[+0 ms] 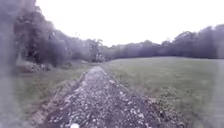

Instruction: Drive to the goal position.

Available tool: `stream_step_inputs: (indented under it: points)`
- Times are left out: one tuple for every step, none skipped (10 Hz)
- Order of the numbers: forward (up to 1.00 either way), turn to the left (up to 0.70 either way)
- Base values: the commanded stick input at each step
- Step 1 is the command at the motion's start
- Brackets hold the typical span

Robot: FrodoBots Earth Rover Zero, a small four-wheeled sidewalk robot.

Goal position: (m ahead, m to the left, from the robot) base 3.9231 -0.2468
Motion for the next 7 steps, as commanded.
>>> stream_step_inputs:
  points:
    - [0.7, 0.05]
    - [0.7, 0.0]
    - [0.7, 0.0]
    - [0.7, 0.0]
    - [0.7, 0.0]
    - [0.7, 0.0]
    - [0.7, 0.0]
